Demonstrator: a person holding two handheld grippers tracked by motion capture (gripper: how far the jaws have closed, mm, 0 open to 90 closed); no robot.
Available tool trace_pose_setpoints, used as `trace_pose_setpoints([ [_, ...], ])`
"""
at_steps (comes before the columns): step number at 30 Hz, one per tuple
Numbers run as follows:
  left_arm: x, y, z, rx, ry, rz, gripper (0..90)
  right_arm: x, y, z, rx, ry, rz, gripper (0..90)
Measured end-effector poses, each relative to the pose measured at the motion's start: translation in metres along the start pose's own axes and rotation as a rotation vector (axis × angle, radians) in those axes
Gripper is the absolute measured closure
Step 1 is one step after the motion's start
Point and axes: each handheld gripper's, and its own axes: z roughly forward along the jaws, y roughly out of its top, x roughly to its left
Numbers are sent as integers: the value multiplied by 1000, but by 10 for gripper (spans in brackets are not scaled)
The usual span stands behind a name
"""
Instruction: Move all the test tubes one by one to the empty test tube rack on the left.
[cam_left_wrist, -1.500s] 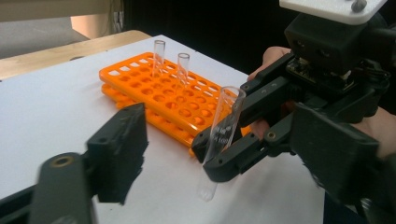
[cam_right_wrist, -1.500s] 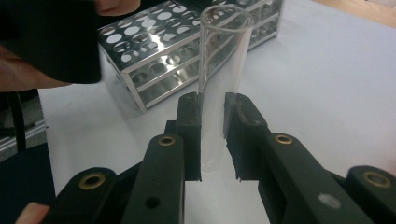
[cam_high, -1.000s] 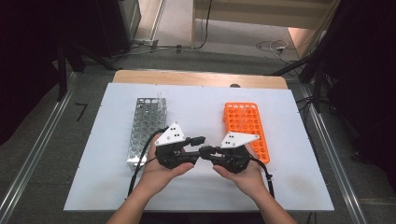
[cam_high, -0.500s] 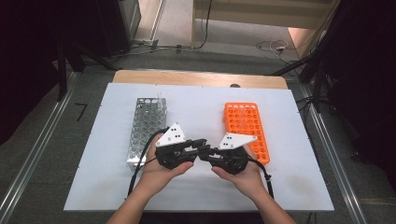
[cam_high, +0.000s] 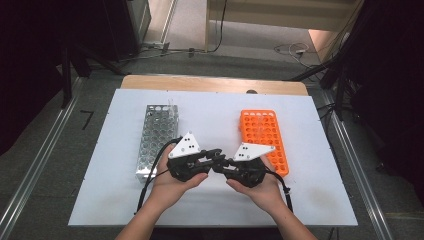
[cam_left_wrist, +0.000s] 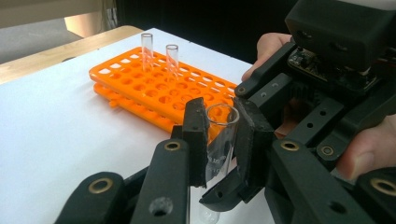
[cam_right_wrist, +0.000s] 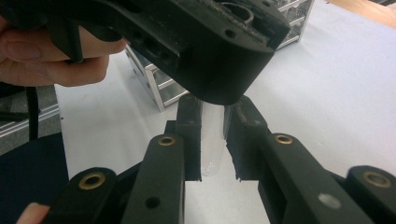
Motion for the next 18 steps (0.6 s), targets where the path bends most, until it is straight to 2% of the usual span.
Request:
trace_pose_setpoints([
  [3,0,0,-1,-4,5,-3,751,-1,0,0,-3,9,11,730],
  [5,1,1,-2,-9,14,-4,751,-2,0,0,-7,20,21,686],
  [8,5,2,-4,-23,25,-23,751,-4,0,-2,-13,31,20,589],
  [13,10,3,-8,-27,38,-27,752,-7,0,-6,-50,39,14,401],
  [18,18,6,-14,-45,55,-39,752,-12,-1,-10,-46,-7,28,175],
])
